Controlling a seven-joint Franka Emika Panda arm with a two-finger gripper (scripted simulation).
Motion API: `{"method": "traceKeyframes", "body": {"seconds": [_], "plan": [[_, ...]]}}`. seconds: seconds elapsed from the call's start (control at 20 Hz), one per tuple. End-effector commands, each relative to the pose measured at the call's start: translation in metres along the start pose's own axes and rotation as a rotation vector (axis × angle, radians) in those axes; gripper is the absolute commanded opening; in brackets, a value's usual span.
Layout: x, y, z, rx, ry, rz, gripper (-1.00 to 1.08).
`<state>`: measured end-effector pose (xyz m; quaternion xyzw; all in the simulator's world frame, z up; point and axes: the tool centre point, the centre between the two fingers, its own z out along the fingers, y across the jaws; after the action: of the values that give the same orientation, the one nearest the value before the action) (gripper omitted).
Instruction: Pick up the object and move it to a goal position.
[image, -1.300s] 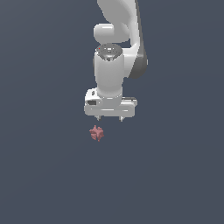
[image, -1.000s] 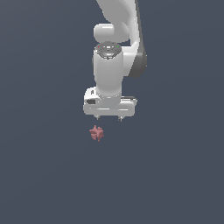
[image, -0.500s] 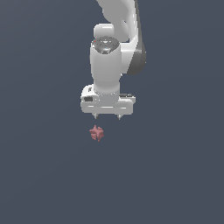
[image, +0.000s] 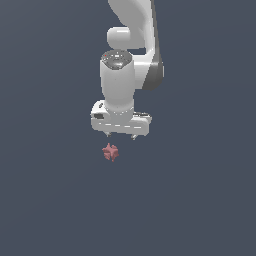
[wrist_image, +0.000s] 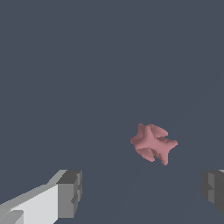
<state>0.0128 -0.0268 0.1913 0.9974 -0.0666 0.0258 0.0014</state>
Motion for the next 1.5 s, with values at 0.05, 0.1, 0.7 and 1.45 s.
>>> {"method": "traceKeyframes", "body": {"seconds": [0.05,0.1,0.7,1.45], "plan": [[0.0,0.007,0.014,0.001,-0.008,0.067,1.0],[0.0,0.01,0.018,0.002,-0.011,0.091,1.0],[-0.007,0.047,0.082,-0.007,-0.043,0.415,1.0],[-0.011,0.058,0.105,-0.014,-0.051,0.504,1.0]]}}
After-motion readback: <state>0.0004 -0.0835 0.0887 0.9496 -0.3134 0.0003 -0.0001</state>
